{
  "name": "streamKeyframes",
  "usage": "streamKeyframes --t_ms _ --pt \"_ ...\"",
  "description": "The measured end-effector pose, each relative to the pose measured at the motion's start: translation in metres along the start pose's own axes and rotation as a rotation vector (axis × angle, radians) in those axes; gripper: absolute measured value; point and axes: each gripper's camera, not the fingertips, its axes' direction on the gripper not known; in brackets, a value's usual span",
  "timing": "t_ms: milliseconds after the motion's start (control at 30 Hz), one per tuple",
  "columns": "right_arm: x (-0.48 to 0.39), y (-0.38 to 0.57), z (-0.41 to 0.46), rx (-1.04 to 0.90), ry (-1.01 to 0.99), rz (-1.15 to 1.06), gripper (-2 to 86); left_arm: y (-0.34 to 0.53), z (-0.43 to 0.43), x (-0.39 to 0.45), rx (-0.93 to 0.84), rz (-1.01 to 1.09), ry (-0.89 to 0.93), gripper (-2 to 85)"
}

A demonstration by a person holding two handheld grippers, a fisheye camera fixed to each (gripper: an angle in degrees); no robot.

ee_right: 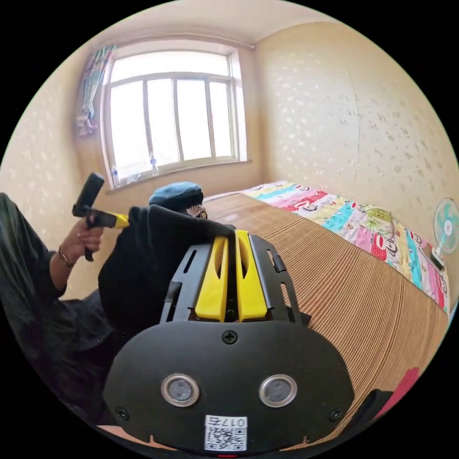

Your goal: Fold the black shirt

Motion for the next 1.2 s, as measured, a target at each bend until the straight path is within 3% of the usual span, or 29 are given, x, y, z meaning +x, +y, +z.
streamKeyframes --t_ms 133,233,300,367,433,533,800,1067,1200 --pt "-0.051 -0.042 -0.024 0.117 0.122 0.047 3.9 0.016 0.002 0.004 -0.033 0.003 0.018 15.1" --pt "-0.091 -0.076 -0.043 0.194 0.166 0.05 3.8 0.034 0.013 0.033 -0.05 0.064 0.095 16.9" --pt "-0.123 -0.1 -0.058 0.243 0.218 0.046 3.8 0.049 0.029 0.059 -0.068 0.082 0.033 17.8" --pt "-0.145 -0.117 -0.065 0.256 0.267 0.055 3.8 0.056 0.039 0.08 -0.089 0.099 0.026 16.5" --pt "-0.165 -0.132 -0.07 0.253 0.37 0.073 3.8 0.06 0.032 0.11 -0.031 0.186 0.158 2.0" --pt "-0.182 -0.144 -0.098 0.309 0.453 0.114 3.8 0.045 0.001 0.152 0.003 0.28 0.117 1.0" --pt "-0.205 -0.162 -0.24 0.554 0.338 0.092 3.7 -0.048 -0.197 0.247 0.439 0.506 0.008 -0.2" --pt "-0.289 -0.212 -0.297 0.613 0.564 -0.134 3.1 -0.105 -0.282 0.357 0.712 0.616 -0.054 -0.3" --pt "-0.279 -0.238 -0.289 0.528 0.622 -0.111 3.1 -0.136 -0.274 0.377 0.708 0.652 -0.129 -0.2"
